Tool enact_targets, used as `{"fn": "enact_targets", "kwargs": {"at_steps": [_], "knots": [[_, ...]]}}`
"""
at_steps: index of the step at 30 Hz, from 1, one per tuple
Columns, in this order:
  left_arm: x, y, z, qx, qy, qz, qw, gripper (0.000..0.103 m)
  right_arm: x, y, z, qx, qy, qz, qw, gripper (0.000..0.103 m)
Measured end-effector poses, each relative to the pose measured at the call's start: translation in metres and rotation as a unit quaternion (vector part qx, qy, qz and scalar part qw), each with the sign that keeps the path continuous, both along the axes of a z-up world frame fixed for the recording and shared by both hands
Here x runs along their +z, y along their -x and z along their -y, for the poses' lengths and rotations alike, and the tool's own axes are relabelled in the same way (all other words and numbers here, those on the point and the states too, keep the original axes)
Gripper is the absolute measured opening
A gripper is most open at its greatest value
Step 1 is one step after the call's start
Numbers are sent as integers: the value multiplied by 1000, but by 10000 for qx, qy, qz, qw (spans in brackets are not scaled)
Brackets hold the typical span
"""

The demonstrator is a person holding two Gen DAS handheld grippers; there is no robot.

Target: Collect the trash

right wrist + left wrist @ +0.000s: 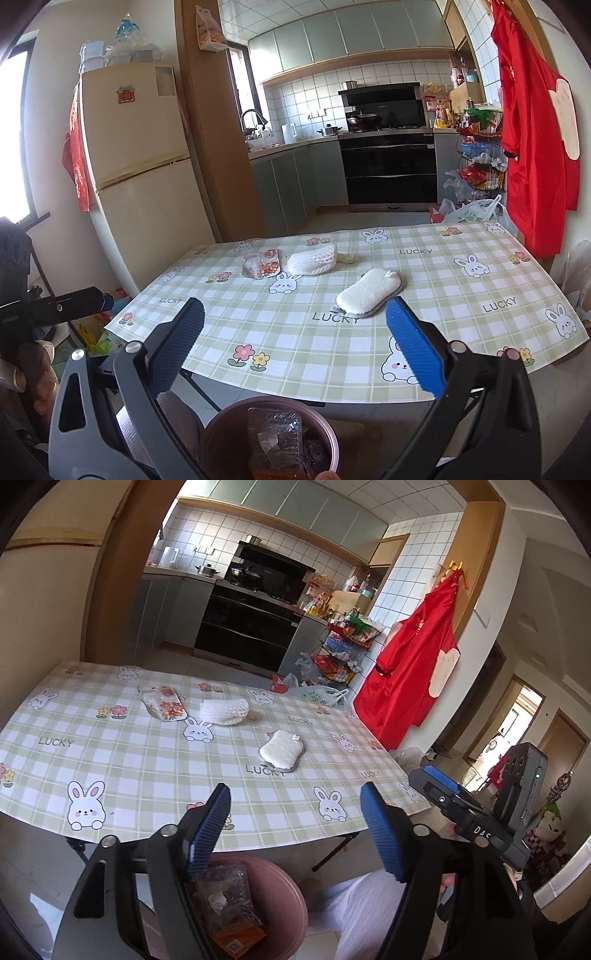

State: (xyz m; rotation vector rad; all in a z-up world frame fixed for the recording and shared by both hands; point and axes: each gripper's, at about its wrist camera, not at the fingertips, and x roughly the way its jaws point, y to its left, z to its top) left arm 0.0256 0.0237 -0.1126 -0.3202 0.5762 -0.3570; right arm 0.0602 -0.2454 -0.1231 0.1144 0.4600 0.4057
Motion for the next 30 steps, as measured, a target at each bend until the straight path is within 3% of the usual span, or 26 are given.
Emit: {"fn": "enact_targets", "kwargs": {"at_steps": [5,11,30], "knots": [[-5,-3,-10,311,-139,-27,9994,89,-5,-3,-1,-38,23,-74,10000,97],[-15,-8,-23,601,-233,-145,9978,94,-15,-9,-1,-98,67,-229,9997,97],[-68,-46,-50,1073,-300,-993,9888,97,-67,-47,5,-442,129,-924,9947,97]]}}
